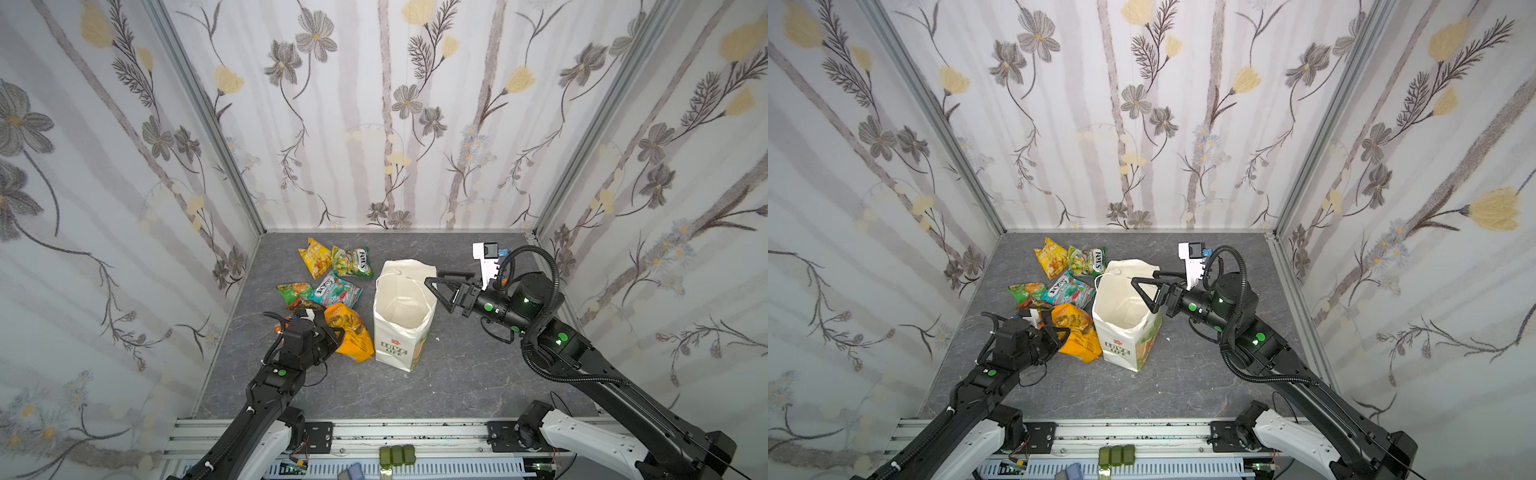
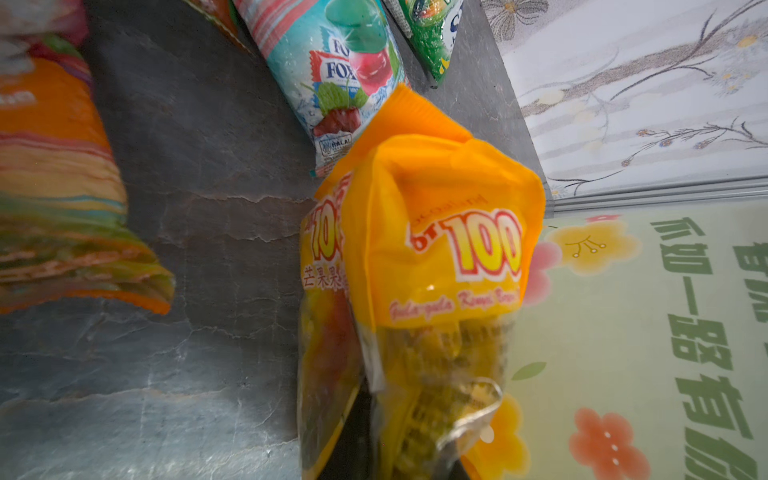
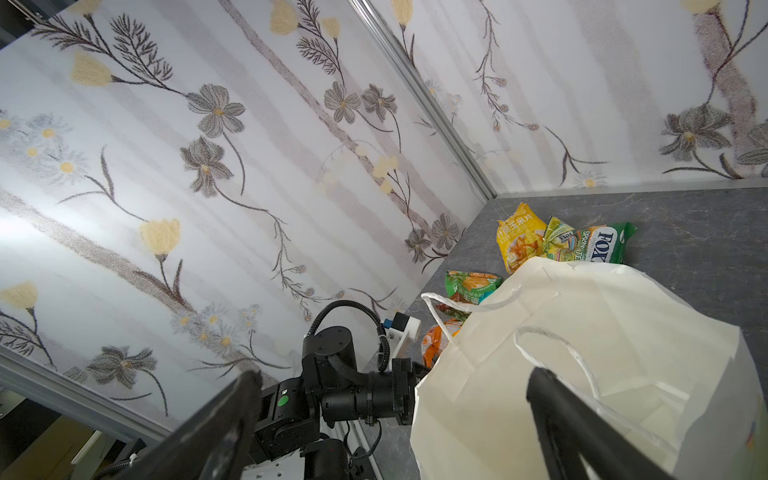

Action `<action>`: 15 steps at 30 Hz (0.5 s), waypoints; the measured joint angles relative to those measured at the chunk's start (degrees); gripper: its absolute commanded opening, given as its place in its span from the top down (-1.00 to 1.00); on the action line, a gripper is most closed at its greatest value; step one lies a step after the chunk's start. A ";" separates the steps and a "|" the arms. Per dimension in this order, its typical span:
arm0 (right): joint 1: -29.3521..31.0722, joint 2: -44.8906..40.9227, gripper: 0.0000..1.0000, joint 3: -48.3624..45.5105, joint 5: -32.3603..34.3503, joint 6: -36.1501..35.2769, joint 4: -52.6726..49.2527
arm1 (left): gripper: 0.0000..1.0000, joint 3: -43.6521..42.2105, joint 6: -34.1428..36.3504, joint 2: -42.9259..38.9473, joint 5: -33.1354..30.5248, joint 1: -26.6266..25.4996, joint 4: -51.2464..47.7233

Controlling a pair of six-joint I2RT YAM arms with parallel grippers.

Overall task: Take the snacks out of the paper bag
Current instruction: 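Lower the yellow packet onto the table and open the left gripper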

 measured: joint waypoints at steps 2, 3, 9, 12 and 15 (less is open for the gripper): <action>0.00 0.07 -0.99 -0.04 0.02 0.00 0.00 | 0.19 0.00 1.20 -0.07 -0.13 0.00 -0.20; 0.00 0.13 -0.99 -0.04 0.00 0.00 0.07 | 0.14 0.00 1.29 -0.11 -0.48 0.00 -0.28; 0.00 0.55 -0.99 -0.09 0.02 0.00 -0.11 | -0.26 1.86 4.24 -1.29 -2.91 0.00 -5.51; -0.02 0.55 -0.99 -0.09 0.02 0.00 -0.11 | -0.47 4.33 6.08 -1.77 -5.46 0.00 -9.38; -0.02 0.55 -0.99 -0.09 0.02 0.00 -0.11 | -0.59 6.71 8.48 -2.38 -7.67 0.00 -13.60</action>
